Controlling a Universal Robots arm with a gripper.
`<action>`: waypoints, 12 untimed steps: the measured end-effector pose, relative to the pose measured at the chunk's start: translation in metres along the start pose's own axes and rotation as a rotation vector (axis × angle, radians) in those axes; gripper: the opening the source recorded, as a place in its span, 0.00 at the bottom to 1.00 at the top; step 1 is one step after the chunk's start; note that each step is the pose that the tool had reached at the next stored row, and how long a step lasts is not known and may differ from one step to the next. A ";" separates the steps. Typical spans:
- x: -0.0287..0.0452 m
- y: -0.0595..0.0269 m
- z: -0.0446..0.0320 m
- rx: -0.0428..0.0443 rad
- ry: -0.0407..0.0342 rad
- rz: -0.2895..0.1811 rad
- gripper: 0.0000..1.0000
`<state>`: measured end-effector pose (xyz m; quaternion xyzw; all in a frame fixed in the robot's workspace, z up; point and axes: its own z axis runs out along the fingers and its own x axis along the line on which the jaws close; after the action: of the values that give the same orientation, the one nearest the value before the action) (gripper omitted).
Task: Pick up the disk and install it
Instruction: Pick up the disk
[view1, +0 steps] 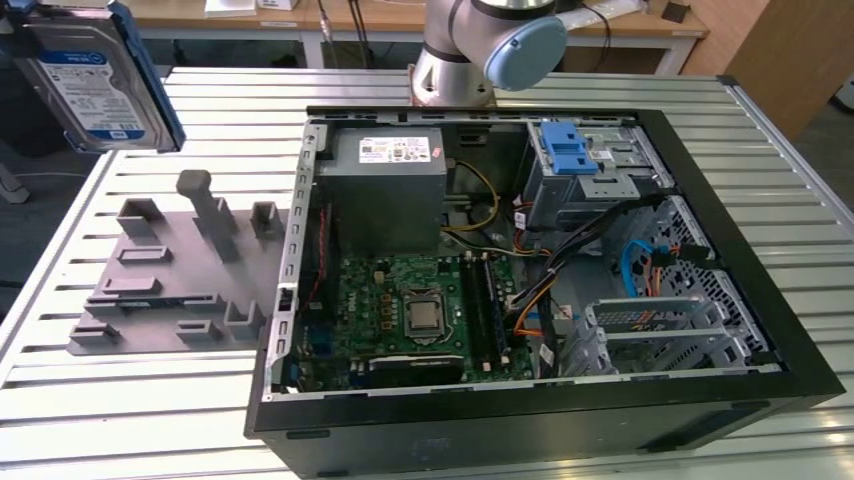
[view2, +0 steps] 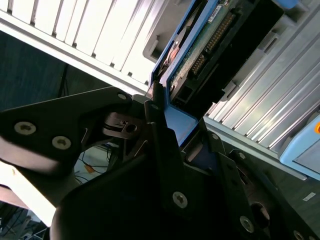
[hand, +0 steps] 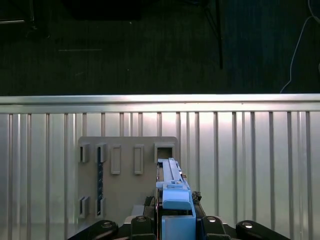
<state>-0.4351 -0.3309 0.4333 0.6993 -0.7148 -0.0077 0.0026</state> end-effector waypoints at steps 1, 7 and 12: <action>0.0000 0.0000 -0.0013 0.0000 0.0000 0.000 0.36; 0.0000 0.0002 -0.0089 0.0000 0.0000 0.000 0.36; -0.0001 0.0002 -0.0143 0.0001 0.0000 0.000 0.36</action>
<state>-0.4351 -0.3309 0.4477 0.6993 -0.7148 -0.0077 0.0026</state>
